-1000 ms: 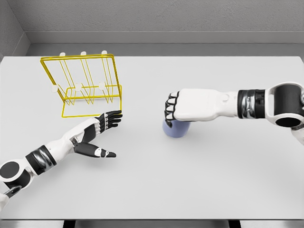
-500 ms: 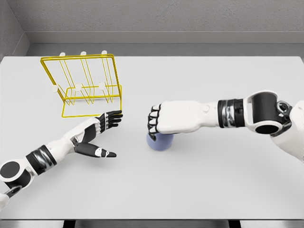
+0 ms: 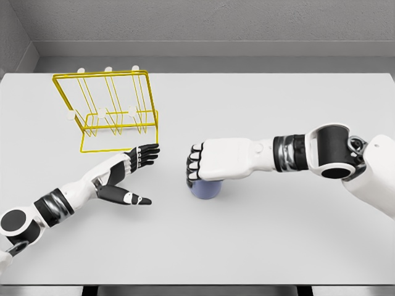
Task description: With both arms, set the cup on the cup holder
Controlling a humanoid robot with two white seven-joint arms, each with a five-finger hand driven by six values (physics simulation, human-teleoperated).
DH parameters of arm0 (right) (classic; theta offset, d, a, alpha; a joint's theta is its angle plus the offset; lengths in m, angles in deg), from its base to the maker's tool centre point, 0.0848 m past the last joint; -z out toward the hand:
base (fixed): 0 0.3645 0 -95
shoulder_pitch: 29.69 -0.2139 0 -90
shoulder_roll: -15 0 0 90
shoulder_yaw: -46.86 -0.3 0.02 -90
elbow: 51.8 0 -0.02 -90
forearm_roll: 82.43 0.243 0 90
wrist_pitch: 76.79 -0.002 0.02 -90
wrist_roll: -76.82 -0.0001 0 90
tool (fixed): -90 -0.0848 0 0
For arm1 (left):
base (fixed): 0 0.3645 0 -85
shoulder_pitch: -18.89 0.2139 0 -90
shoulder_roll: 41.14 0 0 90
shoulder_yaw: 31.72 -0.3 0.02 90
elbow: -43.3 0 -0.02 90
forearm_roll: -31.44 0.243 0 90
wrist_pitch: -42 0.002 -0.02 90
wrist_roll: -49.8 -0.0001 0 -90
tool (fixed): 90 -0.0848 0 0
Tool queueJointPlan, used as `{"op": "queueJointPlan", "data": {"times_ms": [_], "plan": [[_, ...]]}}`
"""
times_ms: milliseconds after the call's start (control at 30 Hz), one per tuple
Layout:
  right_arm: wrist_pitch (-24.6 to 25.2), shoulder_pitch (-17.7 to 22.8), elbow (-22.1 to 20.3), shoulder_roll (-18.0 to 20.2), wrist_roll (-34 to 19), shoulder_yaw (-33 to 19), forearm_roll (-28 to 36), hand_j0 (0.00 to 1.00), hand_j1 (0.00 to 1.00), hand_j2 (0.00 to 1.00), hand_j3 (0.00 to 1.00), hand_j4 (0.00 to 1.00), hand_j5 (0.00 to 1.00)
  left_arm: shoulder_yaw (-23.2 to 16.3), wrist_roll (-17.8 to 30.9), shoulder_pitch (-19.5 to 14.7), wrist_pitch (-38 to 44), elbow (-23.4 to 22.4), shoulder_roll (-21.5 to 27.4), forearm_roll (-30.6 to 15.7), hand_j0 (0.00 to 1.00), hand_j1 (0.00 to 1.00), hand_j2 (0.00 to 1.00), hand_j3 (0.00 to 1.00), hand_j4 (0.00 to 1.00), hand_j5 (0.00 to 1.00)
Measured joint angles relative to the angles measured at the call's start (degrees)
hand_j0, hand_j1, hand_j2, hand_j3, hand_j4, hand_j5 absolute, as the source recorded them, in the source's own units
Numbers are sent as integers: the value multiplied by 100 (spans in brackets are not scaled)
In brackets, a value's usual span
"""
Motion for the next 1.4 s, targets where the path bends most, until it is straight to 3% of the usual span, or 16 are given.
{"op": "queueJointPlan", "data": {"times_ms": [267,567,633,733,800,933,1067,1400], "plan": [[0,0,1,33,-20,-74,-8,100,100,100,100,100,100,0,-1,-9,1,-1,0,1,100,100,100,100,100,100],[-1,44,-6,179,38,-1219,258,100,100,100,100,100,100,-8,-1,-88,31,-26,-118,26,100,100,100,100,100,100],[-3,438,1,376,40,-1632,692,100,100,100,100,100,100,-16,-1,-142,41,-46,-198,50,100,100,100,100,100,100],[9,1527,33,714,34,-2665,1321,100,100,100,100,100,100,-80,-4,-361,53,-95,-335,60,100,100,100,100,100,100],[-10,1977,49,844,21,-3431,1597,100,100,100,100,100,100,-169,-6,-483,96,-151,-432,65,100,100,100,100,100,100],[-7,2812,59,936,16,-4455,2031,100,100,100,100,100,100,-354,-12,-782,182,-303,-658,68,100,100,100,100,100,100],[-3,3102,44,884,16,-4852,2346,100,100,100,100,100,100,-475,-22,-844,213,-411,-849,71,100,100,100,100,100,100],[-3,3595,77,590,-11,-5424,2450,100,100,100,100,100,100,-630,-27,-984,416,-537,-1174,71,100,100,100,100,100,100]]}}
